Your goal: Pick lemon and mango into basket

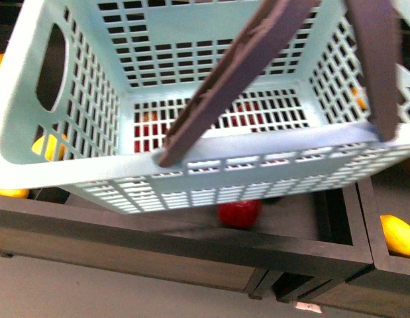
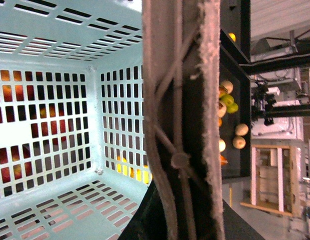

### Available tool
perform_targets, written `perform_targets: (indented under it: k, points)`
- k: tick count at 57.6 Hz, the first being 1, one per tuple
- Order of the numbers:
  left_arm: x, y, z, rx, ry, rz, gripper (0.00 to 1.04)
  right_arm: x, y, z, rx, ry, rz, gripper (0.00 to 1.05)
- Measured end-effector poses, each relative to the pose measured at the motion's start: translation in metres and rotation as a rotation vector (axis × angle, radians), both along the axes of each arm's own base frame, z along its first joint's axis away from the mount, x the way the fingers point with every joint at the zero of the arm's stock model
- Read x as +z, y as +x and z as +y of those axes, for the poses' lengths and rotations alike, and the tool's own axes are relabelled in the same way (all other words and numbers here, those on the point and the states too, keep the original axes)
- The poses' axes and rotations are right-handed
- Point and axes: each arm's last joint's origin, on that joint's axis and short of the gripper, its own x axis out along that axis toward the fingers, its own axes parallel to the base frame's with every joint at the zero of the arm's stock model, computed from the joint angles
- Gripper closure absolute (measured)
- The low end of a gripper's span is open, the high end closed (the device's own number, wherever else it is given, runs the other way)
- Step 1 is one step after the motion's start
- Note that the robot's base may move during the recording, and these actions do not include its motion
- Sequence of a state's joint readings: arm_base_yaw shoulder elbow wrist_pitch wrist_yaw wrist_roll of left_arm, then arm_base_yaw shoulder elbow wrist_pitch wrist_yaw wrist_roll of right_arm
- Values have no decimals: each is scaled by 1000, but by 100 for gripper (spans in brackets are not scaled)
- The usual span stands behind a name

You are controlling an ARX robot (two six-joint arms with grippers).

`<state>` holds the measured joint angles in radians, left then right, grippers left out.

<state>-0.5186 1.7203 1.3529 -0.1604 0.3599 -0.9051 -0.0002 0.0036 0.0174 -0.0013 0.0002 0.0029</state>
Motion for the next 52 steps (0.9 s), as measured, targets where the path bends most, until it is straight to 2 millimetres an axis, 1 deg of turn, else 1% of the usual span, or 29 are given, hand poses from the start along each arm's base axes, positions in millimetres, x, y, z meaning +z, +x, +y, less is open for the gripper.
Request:
perform_targets:
  k: [8, 11, 20, 35, 37, 39, 40, 41, 44, 45, 48, 49, 52]
  points:
    - [3, -10, -16, -61, -41, 2, 100, 0, 0, 0, 0, 0, 0, 9]
    - [5, -12, -19, -76, -50, -6, 100, 0, 0, 0, 0, 0, 0, 9]
    - [9, -14, -19, -75, -55, -16, 100, 0, 0, 0, 0, 0, 0, 9]
    - [9, -13, -18, -69, -53, -18, 100, 0, 0, 0, 0, 0, 1, 9]
    - [9, -13, -18, -70, -54, -17, 100, -1, 0, 0, -33, 39, 56, 9]
    - [9, -13, -18, -71, -54, -17, 100, -1, 1, -1, -110, 111, 195, 9]
    - [9, -13, -18, -71, -54, -17, 100, -1, 1, -2, -123, 119, 231, 9]
    - [9, -13, -18, -71, -55, -16, 100, -2, 1, -3, -170, 168, 297, 9]
    - [9, -13, -18, -70, -56, -16, 100, -5, 3, -6, -217, 237, 392, 9]
    - [9, -13, -18, -71, -56, -17, 100, -8, 3, -8, -242, 296, 421, 9]
    - [9, -14, -18, -72, -55, -17, 100, -8, 5, -15, -281, 381, 419, 9]
    - [9, -14, -18, -71, -56, -17, 100, -5, 5, -18, -291, 420, 405, 9]
    - [9, -13, -17, -68, -54, -18, 100, 1, 7, -29, -332, 463, 366, 9]
